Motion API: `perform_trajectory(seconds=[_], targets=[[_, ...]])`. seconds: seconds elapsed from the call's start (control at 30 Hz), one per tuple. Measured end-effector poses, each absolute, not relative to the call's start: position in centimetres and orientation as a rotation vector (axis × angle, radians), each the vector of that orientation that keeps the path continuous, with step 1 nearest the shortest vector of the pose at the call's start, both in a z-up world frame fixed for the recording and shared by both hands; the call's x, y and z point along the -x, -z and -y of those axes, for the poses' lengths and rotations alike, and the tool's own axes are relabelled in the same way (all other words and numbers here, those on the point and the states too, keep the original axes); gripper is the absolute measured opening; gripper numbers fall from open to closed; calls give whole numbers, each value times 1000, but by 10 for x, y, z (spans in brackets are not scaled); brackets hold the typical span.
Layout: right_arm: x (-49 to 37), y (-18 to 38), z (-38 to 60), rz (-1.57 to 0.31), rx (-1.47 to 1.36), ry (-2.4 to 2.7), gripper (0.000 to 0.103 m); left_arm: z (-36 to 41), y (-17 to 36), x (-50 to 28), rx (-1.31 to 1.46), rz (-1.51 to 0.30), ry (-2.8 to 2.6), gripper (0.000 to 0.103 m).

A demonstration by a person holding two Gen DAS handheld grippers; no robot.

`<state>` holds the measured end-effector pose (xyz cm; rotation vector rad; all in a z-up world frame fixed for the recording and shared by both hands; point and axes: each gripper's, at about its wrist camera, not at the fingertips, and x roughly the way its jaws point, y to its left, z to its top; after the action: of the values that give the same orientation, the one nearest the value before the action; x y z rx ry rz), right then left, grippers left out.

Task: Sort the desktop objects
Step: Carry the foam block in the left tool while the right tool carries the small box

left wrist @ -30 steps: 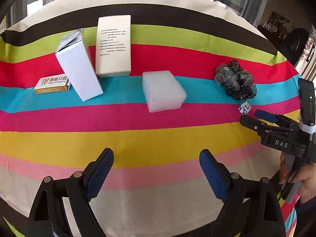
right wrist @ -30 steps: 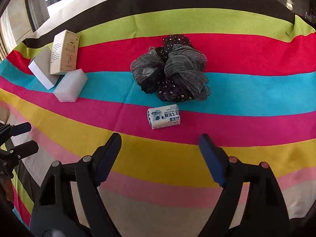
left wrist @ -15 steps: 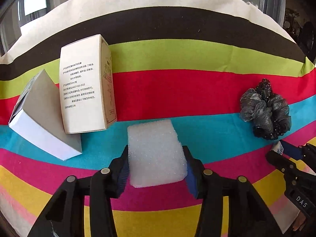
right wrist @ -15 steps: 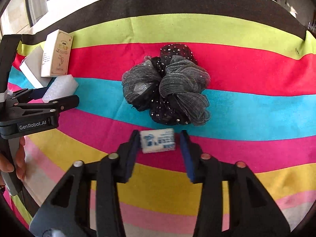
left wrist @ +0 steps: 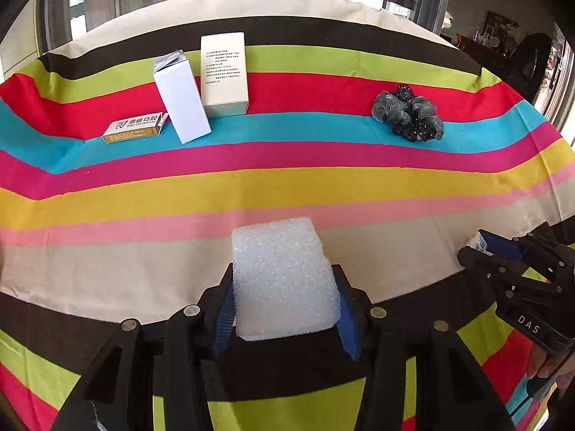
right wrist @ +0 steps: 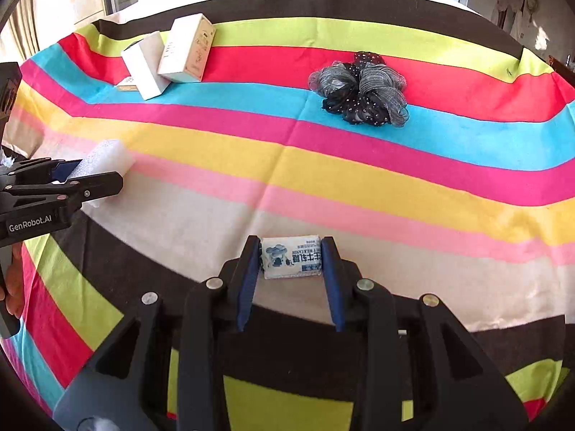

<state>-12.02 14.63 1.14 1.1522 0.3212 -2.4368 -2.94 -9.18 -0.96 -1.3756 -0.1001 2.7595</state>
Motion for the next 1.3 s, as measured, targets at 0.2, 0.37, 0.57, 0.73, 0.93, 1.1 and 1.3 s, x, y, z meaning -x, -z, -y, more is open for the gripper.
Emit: perform_trajectory(seconds=[0.2, 0.37, 0.57, 0.73, 0.93, 1.1, 1.3], targets=[[52, -11, -132, -326, -1136, 2408, 37, 100, 8, -31, 1362, 76, -2767, 49], [1, -12, -117, -349, -1089, 2379, 37, 106, 13, -74, 1363, 72, -2770, 49], [-47, -9, -97, -403, -1043, 2348, 37, 119, 15, -124, 1343, 132, -2816, 49], [-74, -3, -85, -384, -1026, 2319, 37, 131, 17, -162, 1326, 140, -2873, 49], [-97, -3, -71, -401, -998, 2299, 37, 145, 18, -196, 1309, 169, -2920, 49], [-106, -1, -60, -400, -984, 2295, 37, 154, 17, -212, 1287, 215, -2937, 49], [-116, 0, -43, -415, -973, 2275, 37, 164, 18, -218, 1267, 241, -2963, 49]])
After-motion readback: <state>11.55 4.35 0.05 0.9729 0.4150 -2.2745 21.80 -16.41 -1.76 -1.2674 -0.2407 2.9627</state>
